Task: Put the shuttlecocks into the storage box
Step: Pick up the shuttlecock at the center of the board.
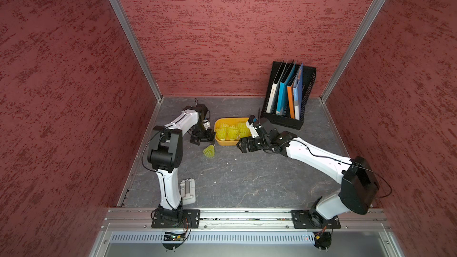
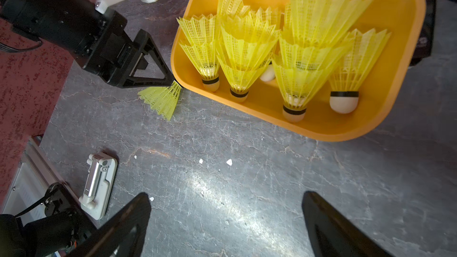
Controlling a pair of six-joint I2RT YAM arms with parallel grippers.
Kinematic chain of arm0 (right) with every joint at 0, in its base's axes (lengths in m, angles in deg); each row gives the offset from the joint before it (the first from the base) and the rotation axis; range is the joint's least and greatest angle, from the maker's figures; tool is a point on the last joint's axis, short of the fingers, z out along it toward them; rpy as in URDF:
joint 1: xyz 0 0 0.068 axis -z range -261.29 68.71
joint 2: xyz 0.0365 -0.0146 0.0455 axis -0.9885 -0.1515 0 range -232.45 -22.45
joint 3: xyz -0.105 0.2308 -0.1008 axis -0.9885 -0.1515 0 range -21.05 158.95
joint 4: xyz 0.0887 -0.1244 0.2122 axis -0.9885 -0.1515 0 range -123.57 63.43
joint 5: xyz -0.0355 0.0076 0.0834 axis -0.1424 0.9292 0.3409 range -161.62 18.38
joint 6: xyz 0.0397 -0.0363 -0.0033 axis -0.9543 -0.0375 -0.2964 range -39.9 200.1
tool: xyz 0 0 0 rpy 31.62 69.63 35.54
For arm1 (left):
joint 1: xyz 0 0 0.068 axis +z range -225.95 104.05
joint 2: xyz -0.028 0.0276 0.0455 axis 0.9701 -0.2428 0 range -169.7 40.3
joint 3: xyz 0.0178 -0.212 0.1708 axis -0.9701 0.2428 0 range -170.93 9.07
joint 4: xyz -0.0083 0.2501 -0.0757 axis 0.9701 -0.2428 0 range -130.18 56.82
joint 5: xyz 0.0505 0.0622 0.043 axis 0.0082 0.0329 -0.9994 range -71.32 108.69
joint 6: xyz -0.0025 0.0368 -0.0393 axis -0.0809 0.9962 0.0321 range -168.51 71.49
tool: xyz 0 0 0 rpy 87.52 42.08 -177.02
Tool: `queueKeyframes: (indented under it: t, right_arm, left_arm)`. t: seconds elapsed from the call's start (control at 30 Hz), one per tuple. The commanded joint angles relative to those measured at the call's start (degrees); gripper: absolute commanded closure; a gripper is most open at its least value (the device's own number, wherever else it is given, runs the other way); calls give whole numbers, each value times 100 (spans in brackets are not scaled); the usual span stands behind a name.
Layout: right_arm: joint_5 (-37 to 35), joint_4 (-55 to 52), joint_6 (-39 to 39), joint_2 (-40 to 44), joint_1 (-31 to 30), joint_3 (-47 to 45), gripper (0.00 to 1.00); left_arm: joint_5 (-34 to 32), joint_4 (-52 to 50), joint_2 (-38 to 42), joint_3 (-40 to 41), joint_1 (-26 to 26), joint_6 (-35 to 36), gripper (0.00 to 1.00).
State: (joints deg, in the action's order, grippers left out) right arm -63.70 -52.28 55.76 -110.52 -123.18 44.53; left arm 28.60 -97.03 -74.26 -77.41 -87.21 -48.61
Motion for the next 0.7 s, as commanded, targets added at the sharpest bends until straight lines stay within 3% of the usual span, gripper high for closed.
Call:
queueKeyframes:
  t: [0.0,0.4,0.67]
  right_arm:
    - [96,280,-197,212,5,-1,2]
    - [104,321,-317,262,5,-63,2]
    - [147,344,-344,259,5,-72,1]
  left_arm:
    - [-53,33,-83,-124,-86,85,13]
    - [-435,22,-284,-106,-58,-114,13]
    - [-707,236,-3,131,211,-702,18]
